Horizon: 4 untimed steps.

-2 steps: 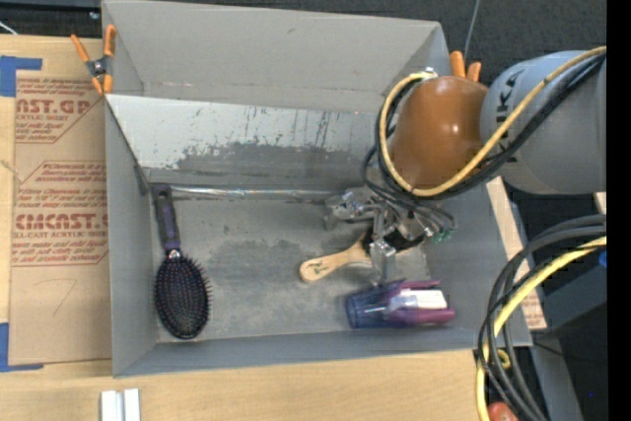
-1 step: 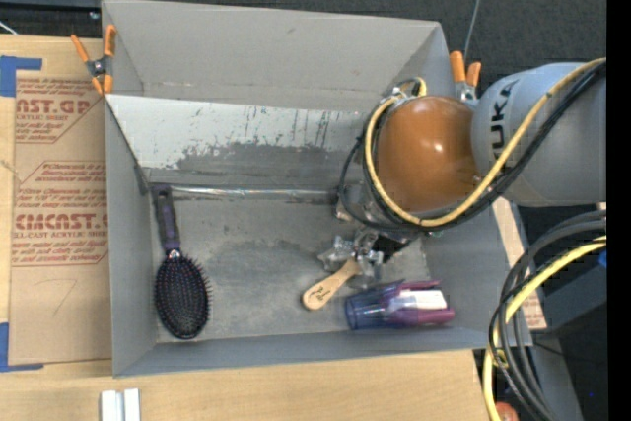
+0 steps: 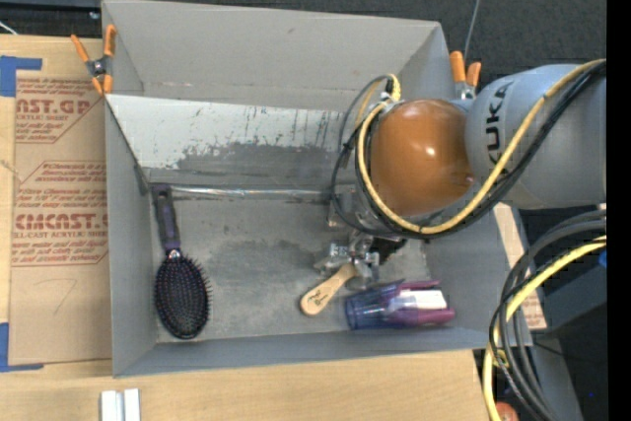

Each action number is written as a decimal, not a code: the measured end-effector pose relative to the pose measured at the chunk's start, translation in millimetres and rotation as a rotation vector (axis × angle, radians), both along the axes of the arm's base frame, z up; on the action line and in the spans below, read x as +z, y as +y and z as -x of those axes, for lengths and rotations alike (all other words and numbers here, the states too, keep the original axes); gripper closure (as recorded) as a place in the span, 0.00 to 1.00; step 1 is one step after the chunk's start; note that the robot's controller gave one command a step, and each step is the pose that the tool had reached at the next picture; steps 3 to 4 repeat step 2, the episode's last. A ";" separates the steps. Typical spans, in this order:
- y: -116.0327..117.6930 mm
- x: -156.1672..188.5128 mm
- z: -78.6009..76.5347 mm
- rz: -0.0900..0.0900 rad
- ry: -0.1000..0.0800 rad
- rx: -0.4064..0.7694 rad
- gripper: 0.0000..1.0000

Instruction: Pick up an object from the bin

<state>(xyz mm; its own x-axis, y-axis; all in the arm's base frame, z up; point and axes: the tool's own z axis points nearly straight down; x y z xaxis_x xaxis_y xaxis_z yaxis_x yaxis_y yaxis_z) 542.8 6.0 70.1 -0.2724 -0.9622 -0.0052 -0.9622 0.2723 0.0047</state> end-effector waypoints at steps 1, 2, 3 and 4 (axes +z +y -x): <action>0.0 30.3 3.1 -0.002 0.012 -0.018 1.00; 1.9 56.1 4.6 -0.003 0.020 -0.009 1.00; 1.9 56.1 4.6 -0.003 0.020 -0.009 1.00; 1.9 56.1 4.6 -0.003 0.020 -0.009 1.00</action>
Offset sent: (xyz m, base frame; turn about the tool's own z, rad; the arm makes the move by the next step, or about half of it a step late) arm -0.0036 0.0017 0.0584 0.0033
